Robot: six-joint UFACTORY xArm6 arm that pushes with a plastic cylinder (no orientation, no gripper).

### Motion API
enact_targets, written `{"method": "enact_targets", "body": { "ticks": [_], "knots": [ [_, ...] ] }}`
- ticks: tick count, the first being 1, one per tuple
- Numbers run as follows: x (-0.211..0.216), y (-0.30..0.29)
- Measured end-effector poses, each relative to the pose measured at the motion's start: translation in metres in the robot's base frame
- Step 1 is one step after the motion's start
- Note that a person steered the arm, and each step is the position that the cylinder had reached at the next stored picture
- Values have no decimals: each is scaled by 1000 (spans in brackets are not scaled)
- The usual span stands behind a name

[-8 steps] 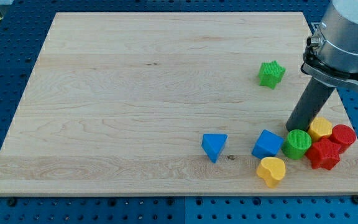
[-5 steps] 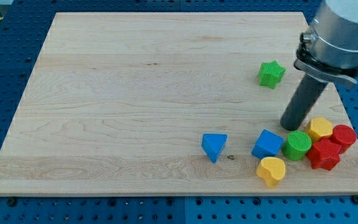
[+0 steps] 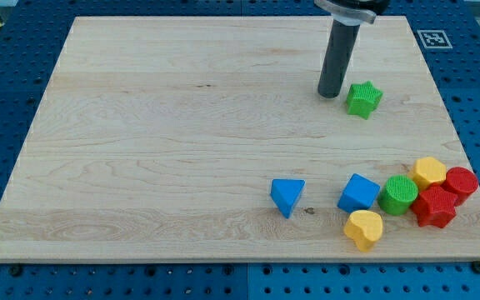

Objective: Move the green star to the top of the green circle

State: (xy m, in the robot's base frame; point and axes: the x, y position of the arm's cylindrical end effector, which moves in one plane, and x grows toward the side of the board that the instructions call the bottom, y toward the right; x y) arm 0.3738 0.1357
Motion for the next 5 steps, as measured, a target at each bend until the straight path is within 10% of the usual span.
{"method": "enact_targets", "body": {
  "ticks": [5],
  "knots": [
    [5,11]
  ]
}}
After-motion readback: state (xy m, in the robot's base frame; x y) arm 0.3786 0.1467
